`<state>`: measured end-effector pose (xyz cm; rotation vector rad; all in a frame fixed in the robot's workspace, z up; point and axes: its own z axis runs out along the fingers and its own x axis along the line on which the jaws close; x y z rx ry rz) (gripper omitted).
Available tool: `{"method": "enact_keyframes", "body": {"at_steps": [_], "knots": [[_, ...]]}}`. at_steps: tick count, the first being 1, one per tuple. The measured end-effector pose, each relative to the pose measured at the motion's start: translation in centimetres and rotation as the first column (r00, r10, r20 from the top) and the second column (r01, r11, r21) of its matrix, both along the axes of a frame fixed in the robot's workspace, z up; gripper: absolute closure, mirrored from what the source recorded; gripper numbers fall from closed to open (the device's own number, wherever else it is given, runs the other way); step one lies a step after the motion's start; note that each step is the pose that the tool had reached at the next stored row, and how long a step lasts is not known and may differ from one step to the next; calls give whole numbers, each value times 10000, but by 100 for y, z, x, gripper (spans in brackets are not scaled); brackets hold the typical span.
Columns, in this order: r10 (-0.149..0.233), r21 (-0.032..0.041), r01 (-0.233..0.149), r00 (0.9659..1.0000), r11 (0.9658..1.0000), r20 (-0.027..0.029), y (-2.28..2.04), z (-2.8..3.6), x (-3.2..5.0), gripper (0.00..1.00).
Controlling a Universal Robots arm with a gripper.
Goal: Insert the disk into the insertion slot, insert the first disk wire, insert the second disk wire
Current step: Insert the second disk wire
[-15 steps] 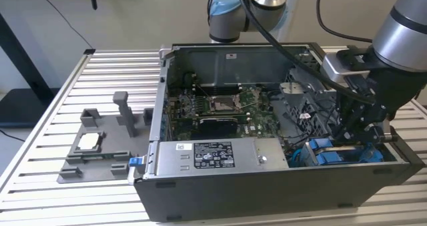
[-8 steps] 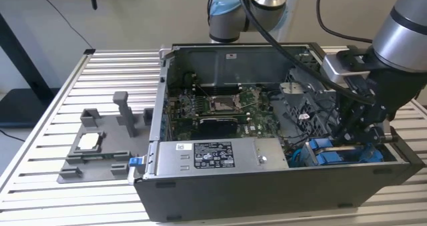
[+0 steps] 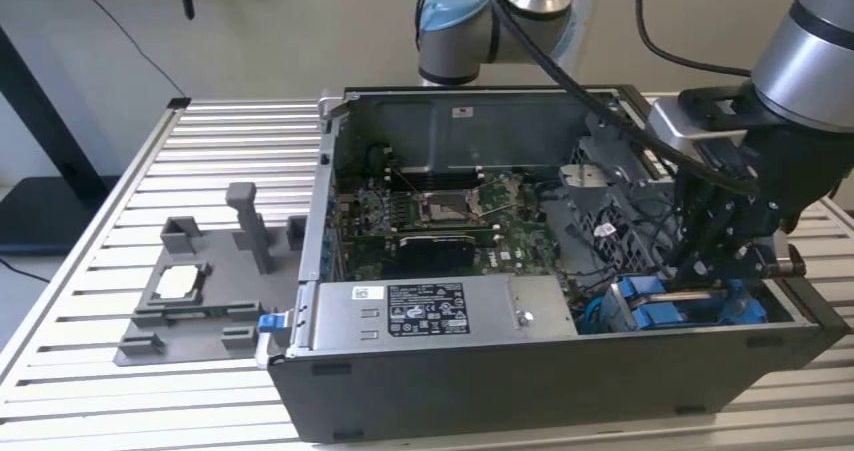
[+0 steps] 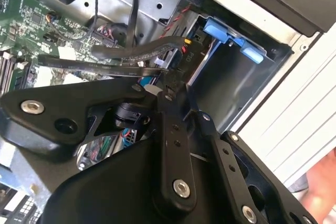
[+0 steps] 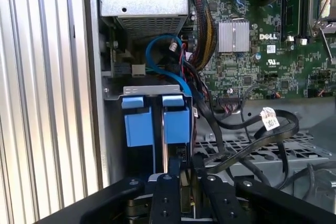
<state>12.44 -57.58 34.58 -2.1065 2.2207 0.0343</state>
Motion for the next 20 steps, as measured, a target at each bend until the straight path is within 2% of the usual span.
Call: {"method": "enact_keyframes", "body": {"at_steps": [7, 20], "knots": [[0, -2, 0, 10000, 10000, 0, 0, 157, 0, 76], [-4, -15, 4, 10000, 10000, 0, 1, 324, 0, 76]]}}
